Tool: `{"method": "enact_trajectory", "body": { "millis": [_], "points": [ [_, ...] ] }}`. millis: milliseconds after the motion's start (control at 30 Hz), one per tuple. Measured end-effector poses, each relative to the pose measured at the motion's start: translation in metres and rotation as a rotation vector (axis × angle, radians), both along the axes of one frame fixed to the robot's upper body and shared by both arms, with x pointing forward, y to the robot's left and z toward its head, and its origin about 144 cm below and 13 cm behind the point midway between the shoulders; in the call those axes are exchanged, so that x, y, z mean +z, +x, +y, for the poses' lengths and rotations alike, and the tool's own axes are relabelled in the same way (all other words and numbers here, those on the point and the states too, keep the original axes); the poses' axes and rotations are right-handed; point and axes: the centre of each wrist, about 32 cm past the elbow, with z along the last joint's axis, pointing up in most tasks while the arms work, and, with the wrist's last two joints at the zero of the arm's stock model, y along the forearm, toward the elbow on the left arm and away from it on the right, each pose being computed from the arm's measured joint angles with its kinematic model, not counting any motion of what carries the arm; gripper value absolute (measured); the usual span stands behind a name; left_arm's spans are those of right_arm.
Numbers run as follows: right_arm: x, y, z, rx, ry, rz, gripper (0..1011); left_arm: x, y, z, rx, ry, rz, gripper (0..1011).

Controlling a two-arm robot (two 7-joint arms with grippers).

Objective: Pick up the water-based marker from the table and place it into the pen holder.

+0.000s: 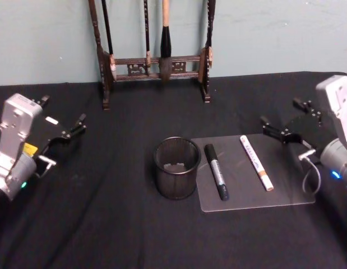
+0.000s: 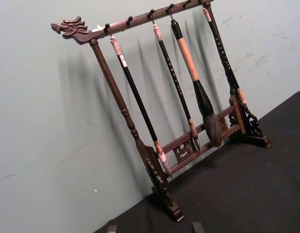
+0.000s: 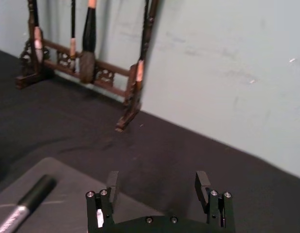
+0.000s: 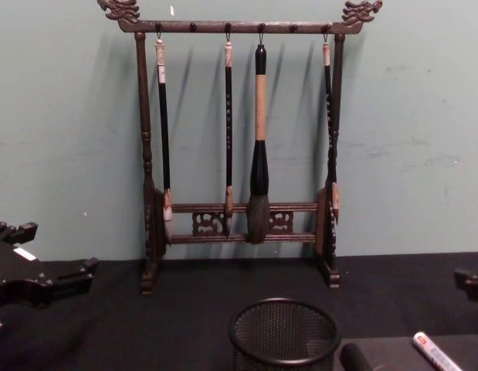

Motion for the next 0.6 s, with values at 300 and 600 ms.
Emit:
{"method": "enact_trajectory", "body": {
  "millis": [300,600],
  "points": [
    [0.013,0.002,0.015,0.047,0.009,0.177,1002,0.000,0.000,0.000,0.000,0.000,0.000,1001],
    [0.013,0.006,0.030,0.050,-0.012,0.265,1002,0.000,0.000,0.000,0.000,0.000,0.000,1001]
  ]
}}
